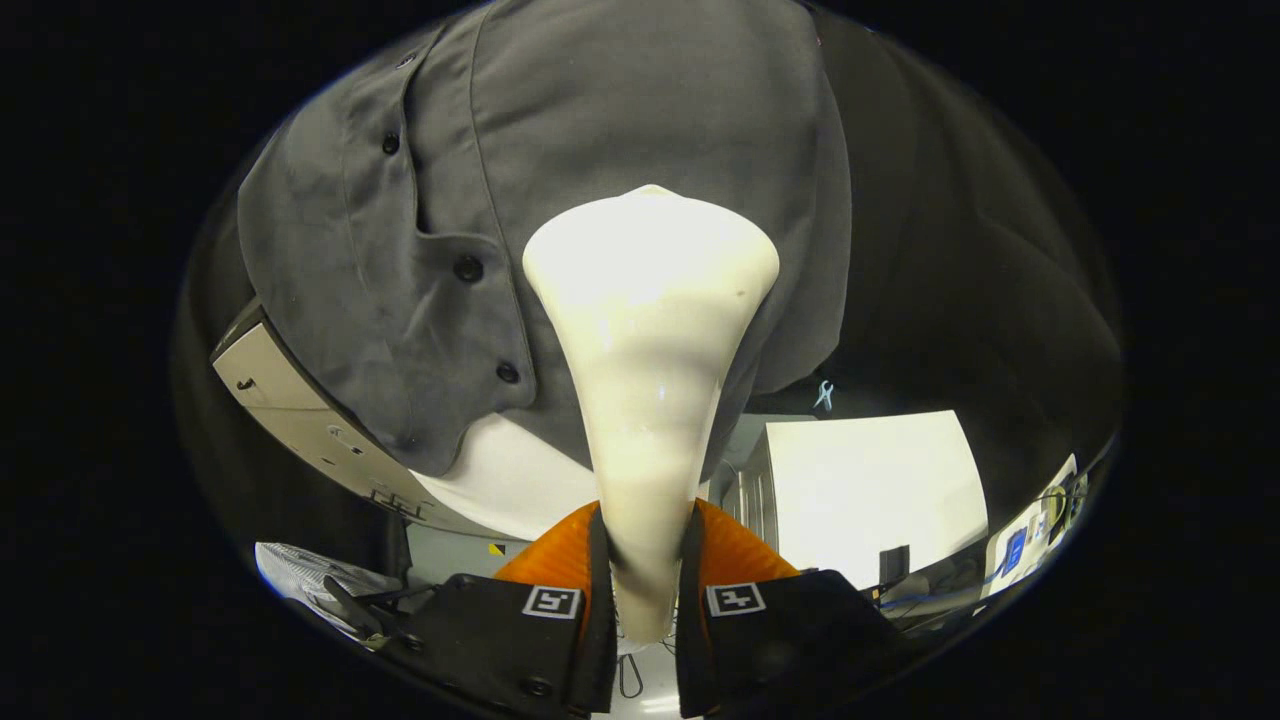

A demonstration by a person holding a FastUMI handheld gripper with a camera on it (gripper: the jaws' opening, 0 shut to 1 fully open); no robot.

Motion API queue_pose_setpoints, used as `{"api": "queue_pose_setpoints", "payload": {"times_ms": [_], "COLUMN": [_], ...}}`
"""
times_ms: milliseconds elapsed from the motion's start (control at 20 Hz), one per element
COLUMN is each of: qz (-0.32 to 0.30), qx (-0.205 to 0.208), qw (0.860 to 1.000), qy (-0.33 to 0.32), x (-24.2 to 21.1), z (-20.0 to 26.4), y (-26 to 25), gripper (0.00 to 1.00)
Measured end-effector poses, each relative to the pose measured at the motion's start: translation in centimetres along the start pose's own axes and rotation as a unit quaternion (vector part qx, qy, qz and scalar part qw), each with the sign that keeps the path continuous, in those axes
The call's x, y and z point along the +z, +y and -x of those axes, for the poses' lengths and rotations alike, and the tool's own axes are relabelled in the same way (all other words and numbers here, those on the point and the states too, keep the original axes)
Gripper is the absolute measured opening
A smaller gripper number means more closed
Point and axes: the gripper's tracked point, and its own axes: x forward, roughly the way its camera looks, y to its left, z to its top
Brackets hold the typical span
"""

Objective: Iron the clothes twice with a garment steamer, once on the left side and once on the right side.

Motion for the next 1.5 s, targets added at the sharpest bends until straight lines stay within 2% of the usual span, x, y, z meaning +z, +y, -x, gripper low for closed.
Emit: {"api": "queue_pose_setpoints", "payload": {"times_ms": [650,1100,1300,1500], "qz": [-0.018,-0.083,-0.103,-0.098], "qx": [-0.015,-0.033,-0.049,-0.051], "qw": [0.999,0.995,0.993,0.994], "qy": [0.046,0.048,0.026,-0.021], "x": [-4.0,-6.4,-5.4,-1.4], "z": [-1.5,0.4,2.6,5.8], "y": [-0.3,0.8,3.0,6.7], "gripper": [0.32,0.32,0.32,0.32]}}
